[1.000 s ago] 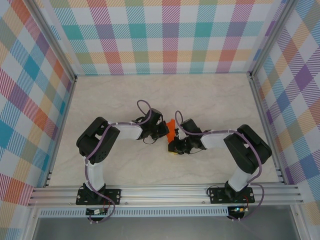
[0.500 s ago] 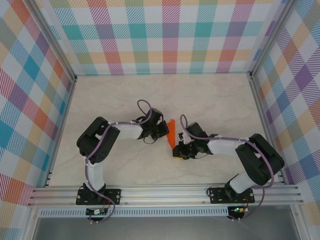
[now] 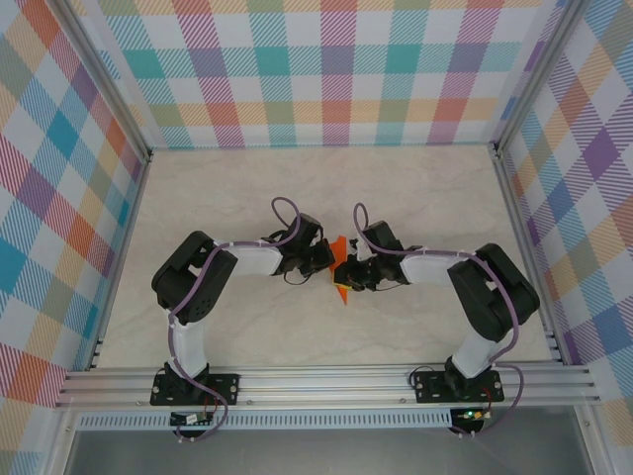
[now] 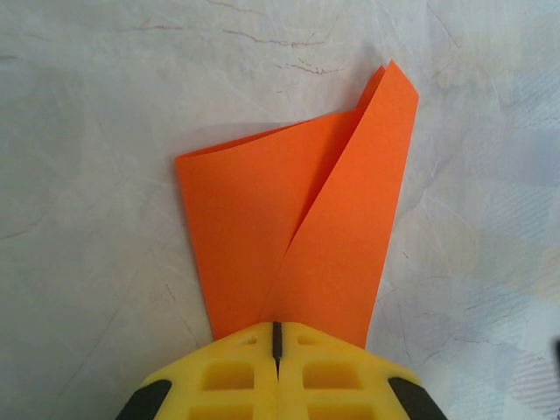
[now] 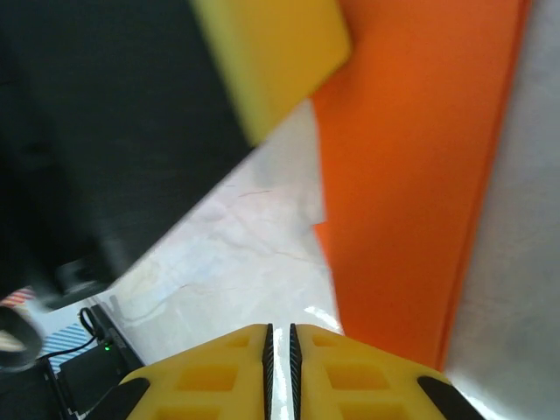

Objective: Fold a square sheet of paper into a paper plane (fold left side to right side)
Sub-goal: Fold the wing for the fifth time at the center of the table.

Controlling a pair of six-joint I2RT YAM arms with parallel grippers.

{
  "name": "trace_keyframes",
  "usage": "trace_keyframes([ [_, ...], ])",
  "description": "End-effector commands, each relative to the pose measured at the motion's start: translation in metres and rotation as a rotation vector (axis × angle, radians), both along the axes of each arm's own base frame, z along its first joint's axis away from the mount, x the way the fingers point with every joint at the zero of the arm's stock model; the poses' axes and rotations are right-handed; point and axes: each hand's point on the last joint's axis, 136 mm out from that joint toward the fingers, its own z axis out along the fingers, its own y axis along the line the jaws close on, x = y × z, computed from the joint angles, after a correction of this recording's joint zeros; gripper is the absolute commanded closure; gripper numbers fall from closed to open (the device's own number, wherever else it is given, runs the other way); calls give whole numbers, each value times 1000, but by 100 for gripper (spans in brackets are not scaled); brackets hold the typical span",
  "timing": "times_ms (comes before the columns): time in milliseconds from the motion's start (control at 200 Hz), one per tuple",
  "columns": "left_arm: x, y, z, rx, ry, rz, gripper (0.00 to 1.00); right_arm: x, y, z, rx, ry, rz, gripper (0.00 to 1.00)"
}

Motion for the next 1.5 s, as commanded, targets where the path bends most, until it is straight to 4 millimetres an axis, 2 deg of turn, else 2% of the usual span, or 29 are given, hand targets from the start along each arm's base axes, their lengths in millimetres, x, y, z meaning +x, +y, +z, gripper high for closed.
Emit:
trace_keyframes([
  [0,-26,46,-58,224,121,44,100,10,8,2,25,-19,-7,84],
  [155,-26,48,-59,235,122,46,100,-3,-2,-21,-32,56,-15,85],
  [315,-26,50,-60,245,124,50,100,-27,-14,-37,-68,116,-12,85],
  [505,-26,51,-61,253,125,51,100,-43,-12,-33,-54,110,8,84],
  [785,-26,51,-62,250,125,52,100,-40,-1,-9,-1,60,18,84],
  [990,-26,50,-63,249,128,50,100,-46,-8,-23,-53,83,2,84],
  [1075,-26,50,-62,248,127,49,100,-44,-8,-21,-48,70,-1,84],
  [1215,-26,50,-63,251,129,46,100,-31,1,9,-5,-7,19,83],
  [1310,-25,50,-63,251,128,47,100,-23,1,21,4,-36,14,83],
  [1375,-25,49,-62,248,125,47,100,-13,-1,24,19,-43,-8,83],
  [1495,-25,49,-62,247,127,45,100,2,0,17,19,-27,-29,83],
])
